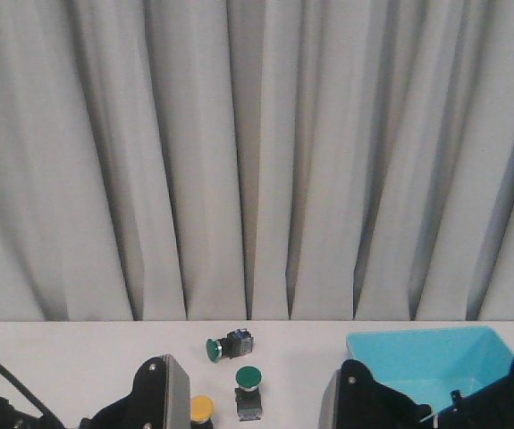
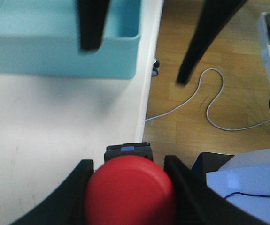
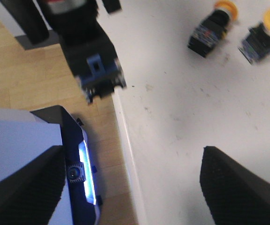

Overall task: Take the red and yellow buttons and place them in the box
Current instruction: 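Grasp the red button with the right gripper, open the left gripper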

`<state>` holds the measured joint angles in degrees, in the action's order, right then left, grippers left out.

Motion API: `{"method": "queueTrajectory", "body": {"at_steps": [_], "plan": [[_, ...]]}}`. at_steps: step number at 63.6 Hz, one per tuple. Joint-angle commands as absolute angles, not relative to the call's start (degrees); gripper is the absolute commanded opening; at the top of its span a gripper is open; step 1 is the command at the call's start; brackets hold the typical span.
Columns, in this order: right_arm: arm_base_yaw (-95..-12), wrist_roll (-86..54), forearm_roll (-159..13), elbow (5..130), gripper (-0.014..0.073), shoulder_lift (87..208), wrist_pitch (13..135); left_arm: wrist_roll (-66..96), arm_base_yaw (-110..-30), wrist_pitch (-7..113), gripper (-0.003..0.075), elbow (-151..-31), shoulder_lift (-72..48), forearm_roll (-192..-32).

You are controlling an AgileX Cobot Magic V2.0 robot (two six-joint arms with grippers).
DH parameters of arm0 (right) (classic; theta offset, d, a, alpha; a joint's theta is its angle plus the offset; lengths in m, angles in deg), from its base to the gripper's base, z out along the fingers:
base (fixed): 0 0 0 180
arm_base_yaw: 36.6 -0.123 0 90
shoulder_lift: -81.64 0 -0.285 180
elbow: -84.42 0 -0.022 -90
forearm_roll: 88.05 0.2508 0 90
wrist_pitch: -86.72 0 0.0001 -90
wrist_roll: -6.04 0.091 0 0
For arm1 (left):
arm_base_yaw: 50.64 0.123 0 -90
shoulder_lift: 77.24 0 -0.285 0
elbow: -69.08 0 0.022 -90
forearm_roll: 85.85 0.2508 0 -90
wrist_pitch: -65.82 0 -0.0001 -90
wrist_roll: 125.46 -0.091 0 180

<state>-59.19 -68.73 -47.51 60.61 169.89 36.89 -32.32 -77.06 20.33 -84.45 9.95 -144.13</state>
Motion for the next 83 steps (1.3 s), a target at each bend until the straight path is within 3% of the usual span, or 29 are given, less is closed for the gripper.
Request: {"method": "queueTrajectory", "body": {"at_steps": [1,42,72,83], "plan": [[-60.7,-73.7,-45.7,63.3,0.0584,170.3,38.4,-38.2,-76.9,18.8,0.0203,-85.9,8.5,-151.9],[-60.9,-91.4,-31.7,63.2,0.0584,171.2,36.0,-44.9,-76.9,16.2,0.0203,-85.9,8.5,-158.4],[-60.9,-92.7,-28.7,63.2,0.0583,172.4,34.1,-49.7,-76.9,16.3,0.0203,-85.9,8.5,-166.0],[-60.9,-92.7,-26.8,63.2,0.0545,172.4,33.9,-49.7,-76.9,16.6,0.0203,-85.9,8.5,-165.7]]}}
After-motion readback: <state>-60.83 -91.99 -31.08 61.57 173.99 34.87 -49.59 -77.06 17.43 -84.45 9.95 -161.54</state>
